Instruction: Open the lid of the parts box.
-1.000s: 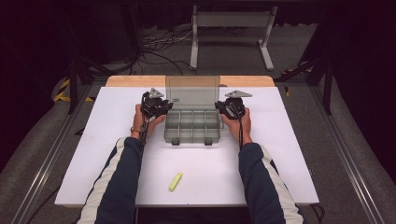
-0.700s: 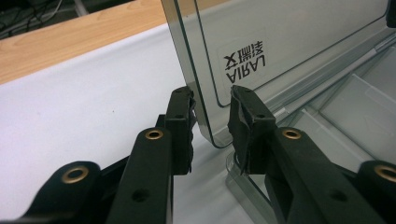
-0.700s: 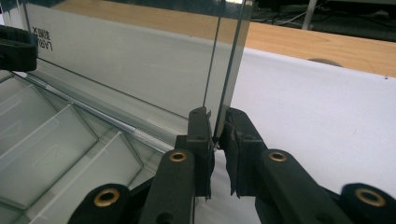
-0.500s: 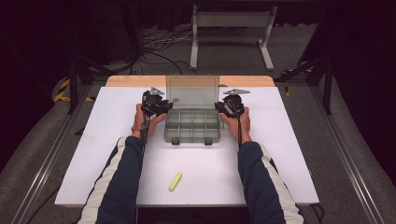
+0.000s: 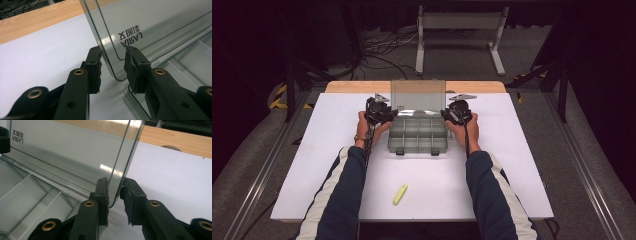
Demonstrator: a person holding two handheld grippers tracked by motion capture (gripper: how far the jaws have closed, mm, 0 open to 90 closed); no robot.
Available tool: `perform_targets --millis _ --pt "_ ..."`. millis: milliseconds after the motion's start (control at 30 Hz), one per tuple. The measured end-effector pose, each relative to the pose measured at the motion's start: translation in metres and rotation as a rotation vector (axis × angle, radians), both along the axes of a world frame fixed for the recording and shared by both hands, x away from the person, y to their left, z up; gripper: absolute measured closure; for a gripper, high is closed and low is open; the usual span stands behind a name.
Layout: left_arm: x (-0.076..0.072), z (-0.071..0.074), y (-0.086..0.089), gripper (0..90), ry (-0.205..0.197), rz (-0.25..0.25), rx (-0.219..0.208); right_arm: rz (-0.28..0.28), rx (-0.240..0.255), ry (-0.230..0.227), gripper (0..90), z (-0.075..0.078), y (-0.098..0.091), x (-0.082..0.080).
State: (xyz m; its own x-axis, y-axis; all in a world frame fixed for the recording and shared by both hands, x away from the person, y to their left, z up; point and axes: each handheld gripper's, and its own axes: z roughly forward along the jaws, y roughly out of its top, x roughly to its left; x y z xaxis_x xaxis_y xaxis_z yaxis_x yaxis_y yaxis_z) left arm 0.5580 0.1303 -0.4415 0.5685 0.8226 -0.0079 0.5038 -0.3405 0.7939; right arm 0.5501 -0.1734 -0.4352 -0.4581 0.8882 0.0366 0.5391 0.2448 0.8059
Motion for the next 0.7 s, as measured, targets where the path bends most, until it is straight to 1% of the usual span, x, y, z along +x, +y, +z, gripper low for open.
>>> perform_targets --millis 100,200,267,333,367,400,533,633,667,700 --pt "-0.0008 -0.0002 -0.0006 65.1 0.002 0.013 -0.001 -0.011 -0.015 -0.009 72.7 -0.0002 0.0017 -0.0004" --pt "-0.0006 -0.0011 0.0002 65.0 -0.003 0.015 -0.009 -0.012 -0.010 -0.006 72.7 -0.0002 0.0014 -0.0007" --pt "-0.0006 -0.0013 -0.0001 64.4 -0.004 0.019 -0.003 -0.014 -0.011 -0.007 72.7 -0.0004 0.0017 -0.0008" --pt "-0.0007 -0.0019 -0.0015 64.4 -0.011 0.024 0.004 -0.013 -0.023 -0.013 72.7 -0.0006 0.0023 -0.0008" --pt "-0.0010 -0.0017 -0.0021 64.3 -0.006 0.017 0.008 -0.016 -0.031 -0.015 72.6 -0.0005 0.0030 -0.0010" --pt "-0.0015 -0.0020 -0.0030 66.5 -0.007 0.021 0.007 -0.015 -0.043 -0.017 73.6 -0.0006 0.0046 -0.0015" --pt "-0.0016 -0.0019 -0.0033 66.4 -0.011 0.020 0.011 -0.011 -0.041 -0.018 73.6 -0.0009 0.0058 -0.0025" --pt "-0.0022 -0.0007 -0.0036 65.9 -0.013 0.014 0.025 -0.010 -0.047 -0.022 73.0 -0.0008 0.0058 -0.0037" --pt "-0.0028 0.0004 -0.0031 65.3 -0.019 0.007 0.029 -0.011 -0.048 -0.023 71.9 -0.0008 0.0057 -0.0040" --pt "-0.0034 0.0010 -0.0026 64.7 -0.018 -0.001 0.022 -0.010 -0.040 -0.023 68.9 -0.0006 0.0054 -0.0047"
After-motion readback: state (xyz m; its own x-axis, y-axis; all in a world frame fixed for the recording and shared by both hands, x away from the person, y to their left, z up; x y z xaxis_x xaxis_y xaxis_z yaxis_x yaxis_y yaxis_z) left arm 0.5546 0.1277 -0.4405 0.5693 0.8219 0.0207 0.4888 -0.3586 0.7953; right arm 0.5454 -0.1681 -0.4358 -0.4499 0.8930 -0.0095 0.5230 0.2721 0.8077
